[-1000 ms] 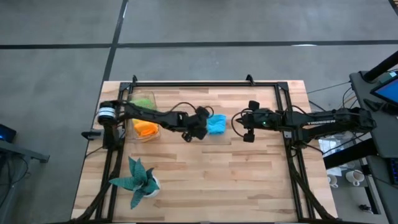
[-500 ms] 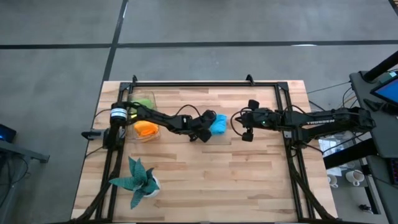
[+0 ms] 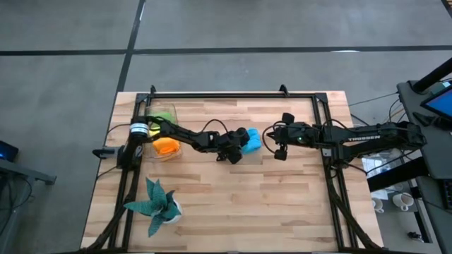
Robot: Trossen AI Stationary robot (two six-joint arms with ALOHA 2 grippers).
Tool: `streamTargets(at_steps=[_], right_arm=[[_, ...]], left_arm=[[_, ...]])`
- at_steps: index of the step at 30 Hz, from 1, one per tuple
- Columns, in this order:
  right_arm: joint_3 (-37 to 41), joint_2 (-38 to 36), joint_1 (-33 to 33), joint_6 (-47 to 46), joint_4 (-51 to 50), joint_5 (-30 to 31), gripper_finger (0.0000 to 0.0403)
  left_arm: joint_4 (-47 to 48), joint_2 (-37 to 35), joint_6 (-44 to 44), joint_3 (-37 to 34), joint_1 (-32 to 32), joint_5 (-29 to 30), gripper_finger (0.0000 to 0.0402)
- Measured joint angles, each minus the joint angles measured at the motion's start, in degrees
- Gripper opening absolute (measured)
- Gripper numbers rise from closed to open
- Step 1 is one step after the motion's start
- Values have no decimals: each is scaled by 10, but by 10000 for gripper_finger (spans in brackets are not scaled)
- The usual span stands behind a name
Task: Roll microfiber towels into tight, uniform cylinder then place into a basket
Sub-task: Put the rolled blue microfiber towel into the transparent bin
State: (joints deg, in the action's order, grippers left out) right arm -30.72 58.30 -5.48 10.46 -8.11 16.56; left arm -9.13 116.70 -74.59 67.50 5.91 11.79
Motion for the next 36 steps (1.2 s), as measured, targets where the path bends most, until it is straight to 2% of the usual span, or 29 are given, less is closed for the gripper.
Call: streamTargets(at_steps=[7, 11, 14, 18, 22, 28, 33, 36], right_arm=[[0, 0, 0, -5, 3, -2, 9], [0, 2, 0, -9, 3, -5, 9], [0, 4, 0, -16, 5, -5, 9], [0, 4, 1, -30, 8, -5, 9], [0, 6, 3, -32, 10, -5, 9], [0, 16, 2, -64, 13, -4, 9], [0, 29, 2, -87, 11, -4, 9], [0, 42, 2, -90, 19, -4, 9]], left_arm=[[-98, 54, -41, 9, 2, 30, 141], [-104, 50, -31, 8, 4, 44, 76], [-101, 47, -19, 14, 5, 81, 18], [-84, 28, -8, 15, 5, 122, 8], [-36, -38, 39, 14, 1, 129, 5], [99, -170, 131, 10, 2, 168, 3], [183, -297, 173, 15, 2, 269, 2], [279, -361, 215, 26, 3, 321, 2]])
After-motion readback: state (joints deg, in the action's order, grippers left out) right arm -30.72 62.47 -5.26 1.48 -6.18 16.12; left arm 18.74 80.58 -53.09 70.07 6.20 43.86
